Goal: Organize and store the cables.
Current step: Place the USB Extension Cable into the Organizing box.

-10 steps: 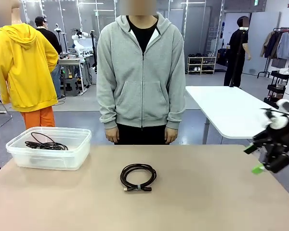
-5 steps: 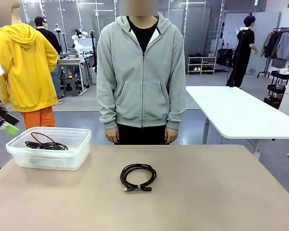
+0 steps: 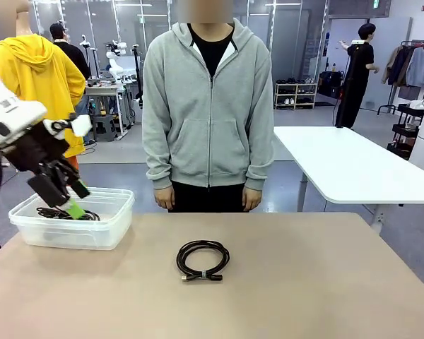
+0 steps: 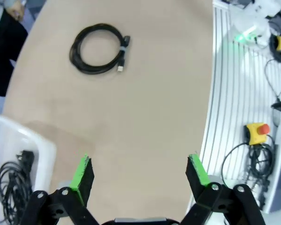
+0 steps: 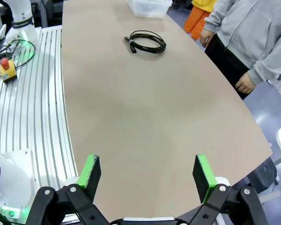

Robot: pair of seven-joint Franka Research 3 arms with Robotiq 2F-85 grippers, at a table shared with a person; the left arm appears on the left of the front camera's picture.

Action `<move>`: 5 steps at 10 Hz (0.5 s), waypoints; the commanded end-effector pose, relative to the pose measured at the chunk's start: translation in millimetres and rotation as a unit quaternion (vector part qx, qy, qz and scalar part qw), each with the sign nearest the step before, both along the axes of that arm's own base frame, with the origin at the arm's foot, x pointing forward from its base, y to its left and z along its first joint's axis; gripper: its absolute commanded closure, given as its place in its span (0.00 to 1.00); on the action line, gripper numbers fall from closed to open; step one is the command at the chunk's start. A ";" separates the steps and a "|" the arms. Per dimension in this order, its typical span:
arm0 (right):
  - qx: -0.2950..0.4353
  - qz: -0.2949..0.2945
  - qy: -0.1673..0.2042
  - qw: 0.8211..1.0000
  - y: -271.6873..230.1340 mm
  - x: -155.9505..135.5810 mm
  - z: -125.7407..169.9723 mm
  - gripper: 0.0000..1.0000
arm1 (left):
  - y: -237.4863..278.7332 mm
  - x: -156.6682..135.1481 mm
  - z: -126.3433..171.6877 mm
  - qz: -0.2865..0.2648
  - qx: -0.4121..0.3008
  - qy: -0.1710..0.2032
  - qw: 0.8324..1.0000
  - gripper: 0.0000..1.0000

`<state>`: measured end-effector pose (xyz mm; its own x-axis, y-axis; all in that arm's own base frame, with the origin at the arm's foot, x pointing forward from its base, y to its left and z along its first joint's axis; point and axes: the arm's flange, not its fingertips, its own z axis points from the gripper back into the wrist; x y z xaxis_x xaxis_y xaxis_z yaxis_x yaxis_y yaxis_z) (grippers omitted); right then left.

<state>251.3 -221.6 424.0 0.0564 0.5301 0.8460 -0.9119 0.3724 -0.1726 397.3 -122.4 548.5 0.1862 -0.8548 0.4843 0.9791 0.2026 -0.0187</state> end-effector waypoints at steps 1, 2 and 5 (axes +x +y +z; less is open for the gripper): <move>0.020 -0.001 -0.014 1.000 -14.1 -1.2 -4.7 0.00 | -40.9 -1.2 -26.3 0.017 0.009 -0.015 1.000 0.00; 0.020 0.000 -0.016 1.000 -16.7 -1.8 -6.3 0.00 | -68.5 -1.0 -45.2 0.006 -0.004 0.014 1.000 0.00; 0.030 -0.005 -0.020 0.999 -28.4 -7.5 -15.6 0.00 | -133.2 17.2 -49.7 -0.039 0.039 -0.031 0.998 0.00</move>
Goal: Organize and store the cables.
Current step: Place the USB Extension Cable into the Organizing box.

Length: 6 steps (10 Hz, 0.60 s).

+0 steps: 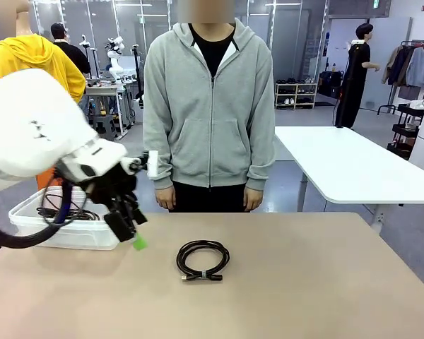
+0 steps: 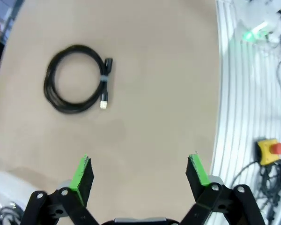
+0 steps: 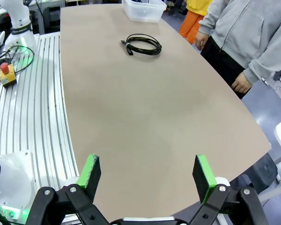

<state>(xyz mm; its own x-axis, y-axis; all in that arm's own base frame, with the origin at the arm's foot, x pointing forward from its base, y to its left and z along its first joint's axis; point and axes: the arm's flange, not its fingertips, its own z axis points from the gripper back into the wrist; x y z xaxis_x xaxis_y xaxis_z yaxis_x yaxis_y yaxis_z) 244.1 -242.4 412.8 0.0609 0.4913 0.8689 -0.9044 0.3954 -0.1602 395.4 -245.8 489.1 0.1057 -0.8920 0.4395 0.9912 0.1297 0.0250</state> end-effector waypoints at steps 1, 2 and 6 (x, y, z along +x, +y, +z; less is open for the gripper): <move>0.014 0.003 -0.013 1.000 -11.0 -0.6 -11.4 0.00 | -25.5 27.8 10.5 -0.008 0.011 -0.012 1.000 0.00; 0.023 0.003 -0.007 1.000 -15.0 -1.6 -19.6 0.00 | -38.8 36.9 10.9 -0.016 0.019 -0.017 1.000 0.00; 0.041 0.006 -0.031 0.999 -27.9 -17.7 -32.3 0.00 | -83.2 70.9 1.8 -0.065 0.086 -0.023 0.994 0.00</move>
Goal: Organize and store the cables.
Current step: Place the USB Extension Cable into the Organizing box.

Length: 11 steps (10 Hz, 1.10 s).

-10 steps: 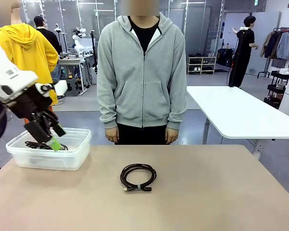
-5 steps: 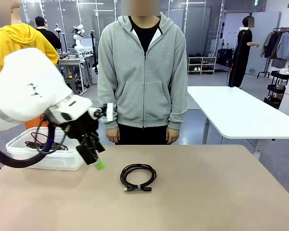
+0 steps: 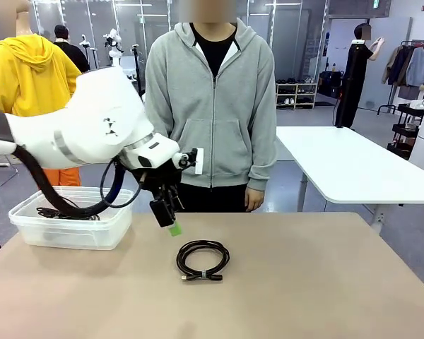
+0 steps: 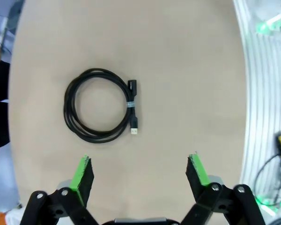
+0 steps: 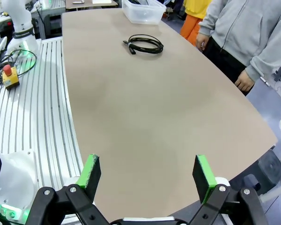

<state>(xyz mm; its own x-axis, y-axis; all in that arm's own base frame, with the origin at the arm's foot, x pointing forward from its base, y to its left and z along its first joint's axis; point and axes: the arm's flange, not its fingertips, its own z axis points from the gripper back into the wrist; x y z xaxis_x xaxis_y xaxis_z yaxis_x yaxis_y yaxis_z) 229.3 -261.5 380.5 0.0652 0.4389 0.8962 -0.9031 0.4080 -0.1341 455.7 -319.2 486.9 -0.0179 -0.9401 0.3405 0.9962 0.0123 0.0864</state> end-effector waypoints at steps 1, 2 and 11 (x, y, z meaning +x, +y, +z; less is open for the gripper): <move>0.012 0.016 -0.044 0.999 -11.3 -8.7 0.9 0.00 | -14.0 18.0 0.9 -0.017 0.051 -0.005 0.999 0.00; 0.017 0.012 -0.039 0.999 -18.7 -11.3 0.3 0.00 | -17.7 25.4 -3.9 -0.031 0.055 -0.011 0.998 0.00; 0.017 0.016 -0.022 0.999 -13.6 -12.2 0.1 0.00 | -19.9 28.3 -14.1 -0.040 0.057 -0.026 0.997 0.00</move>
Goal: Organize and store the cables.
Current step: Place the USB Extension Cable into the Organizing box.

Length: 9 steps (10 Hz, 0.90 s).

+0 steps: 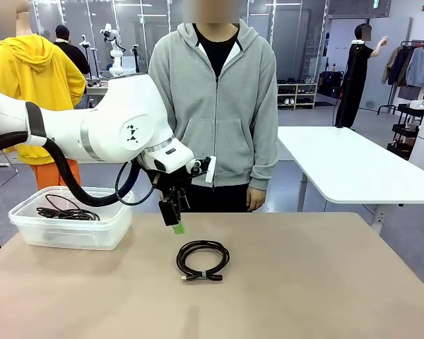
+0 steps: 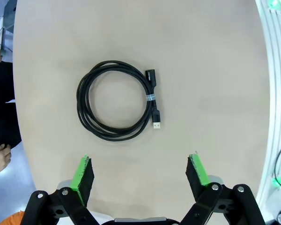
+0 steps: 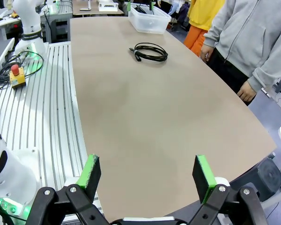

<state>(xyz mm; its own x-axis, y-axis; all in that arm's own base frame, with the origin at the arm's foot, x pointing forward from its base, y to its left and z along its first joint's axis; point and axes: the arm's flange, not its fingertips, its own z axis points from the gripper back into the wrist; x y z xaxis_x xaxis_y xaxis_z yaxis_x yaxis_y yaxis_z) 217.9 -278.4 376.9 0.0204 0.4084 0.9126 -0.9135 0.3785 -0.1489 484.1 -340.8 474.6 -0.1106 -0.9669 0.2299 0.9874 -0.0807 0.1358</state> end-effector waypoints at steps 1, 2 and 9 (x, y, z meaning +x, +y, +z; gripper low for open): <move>0.000 -0.003 -0.006 1.000 3.3 -0.8 3.7 0.00 | 1.7 -0.1 -1.7 0.001 0.001 0.001 1.000 0.00; 0.000 -0.003 -0.006 1.000 3.3 -0.8 3.7 0.00 | 1.7 -0.1 -1.7 0.001 0.001 0.001 1.000 0.00; 0.000 -0.003 -0.006 1.000 3.3 -0.8 3.7 0.00 | -15.4 7.3 -15.3 0.033 0.019 0.006 0.999 0.00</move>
<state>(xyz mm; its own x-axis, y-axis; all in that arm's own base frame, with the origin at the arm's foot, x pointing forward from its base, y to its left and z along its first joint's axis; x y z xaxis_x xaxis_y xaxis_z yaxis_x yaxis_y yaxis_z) 218.2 -278.0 377.1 0.0208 0.4100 0.9119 -0.9141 0.3772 -0.1487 489.8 -352.0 458.6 -0.0596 -0.9770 0.2050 0.9927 -0.0364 0.1149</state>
